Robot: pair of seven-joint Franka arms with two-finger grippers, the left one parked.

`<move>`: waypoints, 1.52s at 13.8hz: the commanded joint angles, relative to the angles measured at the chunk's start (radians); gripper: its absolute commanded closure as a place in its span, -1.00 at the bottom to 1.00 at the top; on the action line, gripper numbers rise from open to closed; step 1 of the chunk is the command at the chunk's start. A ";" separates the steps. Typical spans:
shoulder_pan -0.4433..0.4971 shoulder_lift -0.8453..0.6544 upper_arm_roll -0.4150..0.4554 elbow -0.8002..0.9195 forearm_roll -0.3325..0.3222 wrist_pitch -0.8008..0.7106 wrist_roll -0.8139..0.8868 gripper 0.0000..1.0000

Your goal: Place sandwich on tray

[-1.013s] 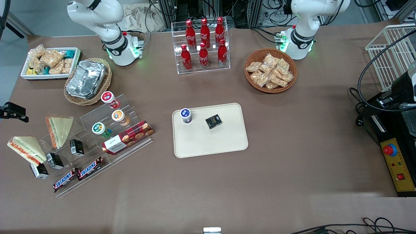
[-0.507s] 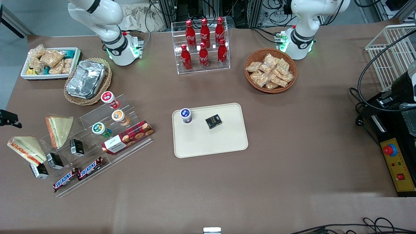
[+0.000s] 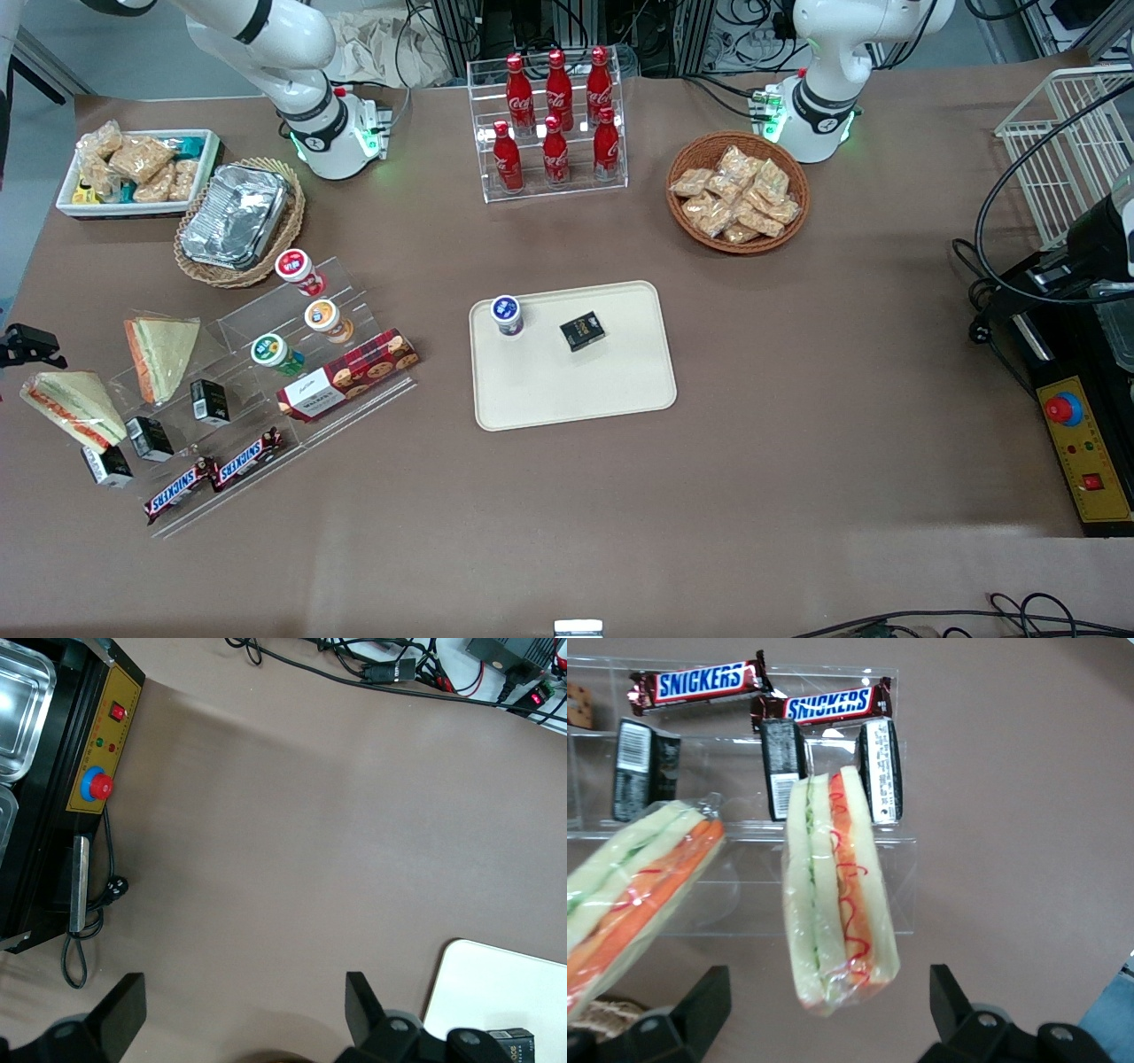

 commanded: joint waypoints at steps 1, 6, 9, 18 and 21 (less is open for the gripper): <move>-0.019 -0.011 0.008 -0.069 0.021 0.079 -0.030 -0.99; -0.016 -0.009 0.008 -0.132 0.023 0.152 -0.027 -0.99; -0.014 -0.006 0.009 -0.139 0.031 0.167 -0.015 -0.99; -0.008 0.006 0.009 -0.143 0.060 0.182 -0.012 0.07; -0.009 0.003 0.009 -0.139 0.060 0.173 -0.009 0.73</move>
